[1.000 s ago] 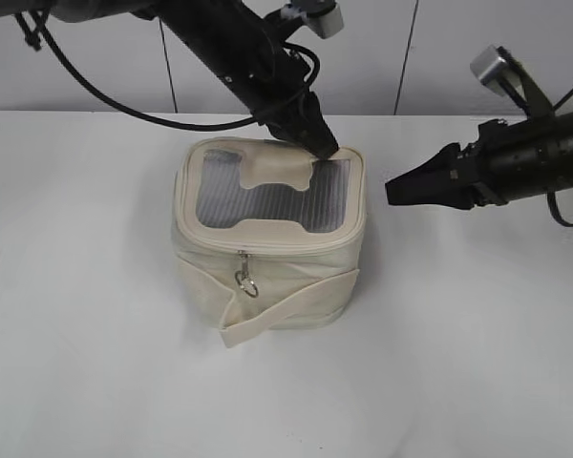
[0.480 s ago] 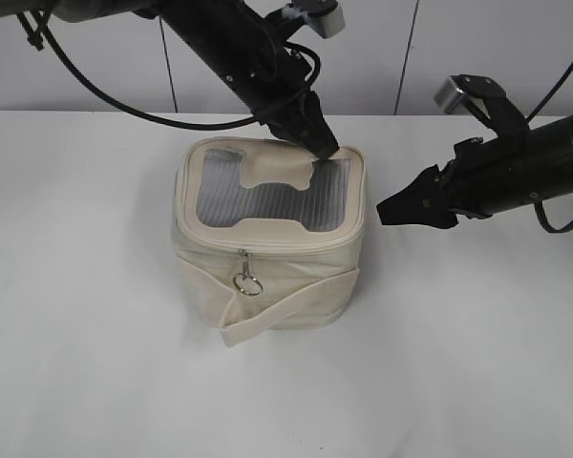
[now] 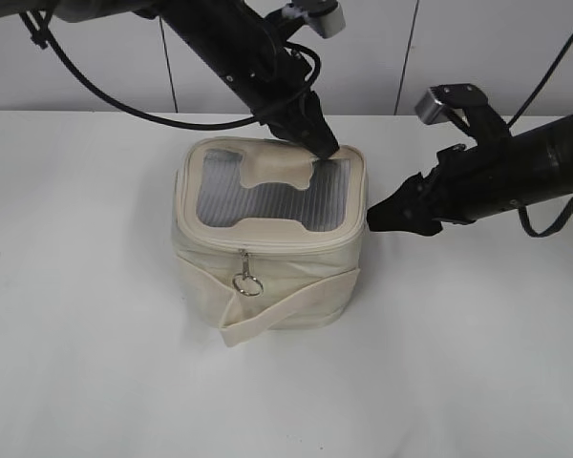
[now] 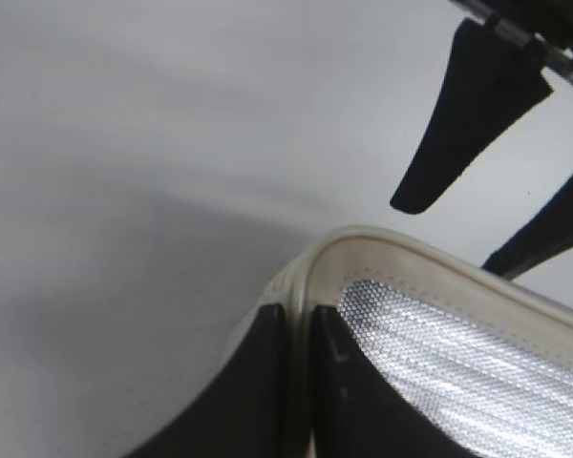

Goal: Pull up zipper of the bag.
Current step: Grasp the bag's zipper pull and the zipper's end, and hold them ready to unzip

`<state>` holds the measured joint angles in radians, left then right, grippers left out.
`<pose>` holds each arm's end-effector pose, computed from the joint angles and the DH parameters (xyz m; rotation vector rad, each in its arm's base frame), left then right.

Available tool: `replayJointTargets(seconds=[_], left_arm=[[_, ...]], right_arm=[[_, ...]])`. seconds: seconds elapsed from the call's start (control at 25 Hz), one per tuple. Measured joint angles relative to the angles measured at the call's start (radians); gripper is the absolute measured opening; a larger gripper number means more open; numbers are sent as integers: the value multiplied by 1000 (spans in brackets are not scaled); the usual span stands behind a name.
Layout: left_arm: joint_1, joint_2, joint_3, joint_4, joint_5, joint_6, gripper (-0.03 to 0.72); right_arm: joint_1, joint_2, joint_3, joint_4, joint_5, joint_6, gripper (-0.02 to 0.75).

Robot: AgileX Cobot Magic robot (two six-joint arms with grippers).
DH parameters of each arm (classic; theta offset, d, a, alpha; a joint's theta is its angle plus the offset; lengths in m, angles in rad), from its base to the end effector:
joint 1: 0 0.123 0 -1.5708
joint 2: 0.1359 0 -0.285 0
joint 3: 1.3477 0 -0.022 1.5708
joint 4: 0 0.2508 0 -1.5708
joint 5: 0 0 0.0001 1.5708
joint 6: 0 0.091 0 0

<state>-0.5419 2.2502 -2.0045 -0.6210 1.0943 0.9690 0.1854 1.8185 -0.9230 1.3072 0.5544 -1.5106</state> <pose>0.3949 -0.2927 0.2290 1.6002 2.0861 -0.7003 0.3258 0.1082 0.1566 -0.7297 2.3511 0.6460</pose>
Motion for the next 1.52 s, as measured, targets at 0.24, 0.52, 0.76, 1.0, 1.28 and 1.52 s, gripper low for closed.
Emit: replayJointTargets(seconds=[0.24, 0.52, 0.76, 1.0, 1.28, 1.52], left_arm=[[0, 0, 0, 1, -1, -1, 39], [0, 0, 0, 1, -2, -1, 38], [0, 0, 0, 2, -3, -1, 37], [0, 0, 0, 16, -7, -20, 36], [-2, 0, 0, 27, -10, -50, 36], [-4, 0, 0, 27, -11, -70, 36]], right_arm=[[32, 40, -23, 36, -30, -12, 378], [34, 95, -83, 58, -48, -18, 228], [38, 106, -97, 47, -49, -10, 8], [38, 77, -49, -84, -35, 146, 8], [38, -126, 107, -119, -40, 198, 8], [38, -276, 214, -176, 20, 272, 8]])
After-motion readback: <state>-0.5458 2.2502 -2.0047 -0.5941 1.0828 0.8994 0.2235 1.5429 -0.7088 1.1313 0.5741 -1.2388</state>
